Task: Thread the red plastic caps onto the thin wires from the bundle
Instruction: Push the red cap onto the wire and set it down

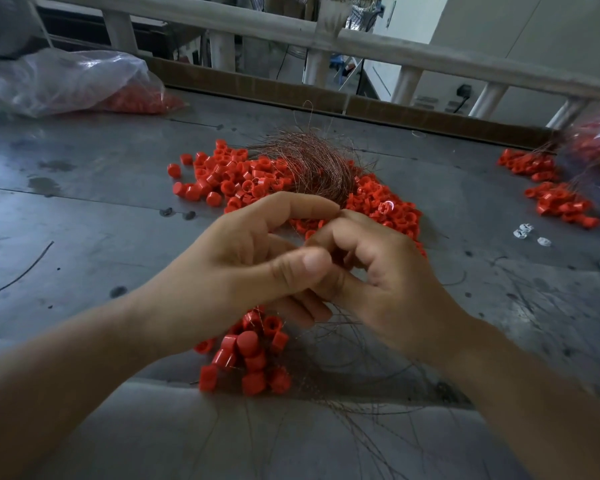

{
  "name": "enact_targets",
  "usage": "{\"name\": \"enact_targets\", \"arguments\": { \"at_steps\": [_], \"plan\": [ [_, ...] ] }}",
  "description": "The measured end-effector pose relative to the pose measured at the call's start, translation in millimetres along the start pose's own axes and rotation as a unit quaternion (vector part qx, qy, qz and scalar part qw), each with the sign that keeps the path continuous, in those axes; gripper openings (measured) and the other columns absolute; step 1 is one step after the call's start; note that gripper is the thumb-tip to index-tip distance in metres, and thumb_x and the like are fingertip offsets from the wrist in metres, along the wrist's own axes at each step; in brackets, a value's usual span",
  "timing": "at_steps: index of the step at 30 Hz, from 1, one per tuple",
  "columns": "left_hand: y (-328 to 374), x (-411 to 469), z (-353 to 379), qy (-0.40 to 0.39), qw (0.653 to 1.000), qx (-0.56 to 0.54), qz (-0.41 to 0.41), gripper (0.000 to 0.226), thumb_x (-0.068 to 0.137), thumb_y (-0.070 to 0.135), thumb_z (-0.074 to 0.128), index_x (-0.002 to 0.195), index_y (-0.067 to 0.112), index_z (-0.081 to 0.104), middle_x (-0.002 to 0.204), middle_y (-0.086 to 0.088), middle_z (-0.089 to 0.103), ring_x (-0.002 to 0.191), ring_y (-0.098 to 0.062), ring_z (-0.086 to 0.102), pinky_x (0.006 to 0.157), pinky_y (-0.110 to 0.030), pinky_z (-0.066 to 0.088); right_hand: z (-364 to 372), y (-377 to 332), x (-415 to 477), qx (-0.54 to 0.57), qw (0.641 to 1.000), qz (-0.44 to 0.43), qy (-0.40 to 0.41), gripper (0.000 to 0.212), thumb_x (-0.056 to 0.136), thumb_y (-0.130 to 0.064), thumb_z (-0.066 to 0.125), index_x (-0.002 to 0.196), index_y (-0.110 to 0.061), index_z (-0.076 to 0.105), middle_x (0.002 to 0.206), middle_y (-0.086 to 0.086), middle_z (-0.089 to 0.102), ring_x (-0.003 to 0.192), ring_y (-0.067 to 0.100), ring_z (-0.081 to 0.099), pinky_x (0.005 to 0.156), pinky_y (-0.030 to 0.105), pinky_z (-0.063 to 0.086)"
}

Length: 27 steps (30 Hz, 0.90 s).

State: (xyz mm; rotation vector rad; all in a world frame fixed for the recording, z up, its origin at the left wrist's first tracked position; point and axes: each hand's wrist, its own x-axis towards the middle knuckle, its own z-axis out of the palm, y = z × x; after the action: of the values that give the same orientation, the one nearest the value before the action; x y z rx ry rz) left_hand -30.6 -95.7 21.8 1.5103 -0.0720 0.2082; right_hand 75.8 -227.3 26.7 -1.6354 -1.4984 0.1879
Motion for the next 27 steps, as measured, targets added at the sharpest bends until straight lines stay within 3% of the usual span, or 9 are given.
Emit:
{"name": "enact_targets", "arguments": {
  "at_steps": [2, 7, 11, 14, 19, 22, 25, 27],
  "plan": [
    [3, 1, -3, -0.015, 0.999, -0.025, -0.018, 0.048, 0.071, 0.050, 0.068, 0.111, 0.024, 0.062, 0.077, -0.011, 0.070, 0.068, -0.027, 0.070, 0.057, -0.028, 0.055, 3, -1, 0, 0.017, 1.000, -0.008, 0.018, 0.010, 0.077, -0.034, 0.062, 0.079, -0.036, 0.052, 0.072, -0.016, 0.047, 0.069, -0.003, 0.049, 0.065, 0.010, 0.039],
    [3, 4, -8, -0.025, 0.999, -0.027, -0.026, 0.036, 0.068, 0.034, 0.071, 0.103, 0.025, 0.066, 0.076, -0.009, 0.071, 0.067, -0.024, 0.070, 0.056, -0.026, 0.055, 2, 0, -1, 0.067, 0.997, 0.035, 0.028, 0.025, 0.066, -0.031, 0.075, 0.084, -0.031, 0.057, 0.072, 0.004, 0.061, 0.066, 0.015, 0.059, 0.062, 0.027, 0.051],
    [5, 6, -12, 0.047, 0.997, -0.054, 0.007, 0.027, 0.067, 0.027, 0.064, 0.092, 0.019, 0.072, 0.079, -0.010, 0.072, 0.070, -0.022, 0.070, 0.057, -0.026, 0.055, -4, 6, 1, 0.113, 0.989, 0.095, 0.021, 0.023, 0.065, -0.041, 0.072, 0.080, -0.028, 0.060, 0.071, -0.003, 0.064, 0.067, 0.015, 0.063, 0.064, 0.027, 0.054],
    [9, 6, -16, 0.084, 0.995, -0.042, 0.019, 0.024, 0.067, 0.029, 0.061, 0.085, 0.018, 0.074, 0.082, -0.008, 0.073, 0.072, -0.021, 0.070, 0.054, -0.024, 0.054, -6, 7, 2, 0.085, 0.993, 0.083, 0.021, 0.007, 0.077, -0.033, 0.063, 0.075, -0.027, 0.062, 0.061, -0.004, 0.062, 0.054, 0.006, 0.057, 0.052, 0.021, 0.049],
    [11, 5, -21, 0.077, 0.996, -0.041, 0.019, 0.011, 0.071, 0.017, 0.070, 0.081, 0.016, 0.075, 0.085, -0.007, 0.073, 0.070, -0.014, 0.068, 0.056, -0.019, 0.053, -8, 4, 2, 0.067, 0.994, 0.075, 0.052, 0.009, 0.080, -0.030, 0.057, 0.073, -0.027, 0.061, 0.057, -0.007, 0.055, 0.051, 0.001, 0.047, 0.047, 0.011, 0.036],
    [11, 5, -21, 0.063, 0.997, -0.048, 0.015, 0.015, 0.061, 0.005, 0.073, 0.074, 0.013, 0.075, 0.085, -0.010, 0.072, 0.070, -0.014, 0.069, 0.060, -0.018, 0.053, -12, 5, 3, 0.023, 0.995, 0.082, 0.056, 0.015, 0.082, -0.024, 0.055, 0.070, -0.018, 0.062, 0.058, 0.002, 0.058, 0.050, 0.013, 0.048, 0.045, 0.021, 0.038],
    [9, 5, -17, 0.077, 0.997, -0.022, 0.019, 0.016, 0.053, 0.018, 0.077, 0.068, 0.014, 0.074, 0.072, -0.006, 0.070, 0.064, -0.013, 0.067, 0.057, -0.017, 0.052, -14, 6, 2, 0.000, 0.995, 0.079, 0.054, 0.016, 0.082, -0.022, 0.055, 0.067, -0.017, 0.062, 0.059, 0.009, 0.059, 0.054, 0.023, 0.051, 0.050, 0.033, 0.042],
    [9, 6, -17, 0.112, 0.994, 0.001, 0.016, 0.019, 0.048, 0.020, 0.072, 0.066, 0.014, 0.073, 0.063, -0.006, 0.067, 0.058, -0.013, 0.066, 0.052, -0.016, 0.052, -14, 6, 3, -0.018, 0.996, 0.072, 0.048, 0.017, 0.081, -0.022, 0.056, 0.066, -0.018, 0.061, 0.056, 0.005, 0.057, 0.052, 0.019, 0.050, 0.048, 0.032, 0.041]
  ]
}}
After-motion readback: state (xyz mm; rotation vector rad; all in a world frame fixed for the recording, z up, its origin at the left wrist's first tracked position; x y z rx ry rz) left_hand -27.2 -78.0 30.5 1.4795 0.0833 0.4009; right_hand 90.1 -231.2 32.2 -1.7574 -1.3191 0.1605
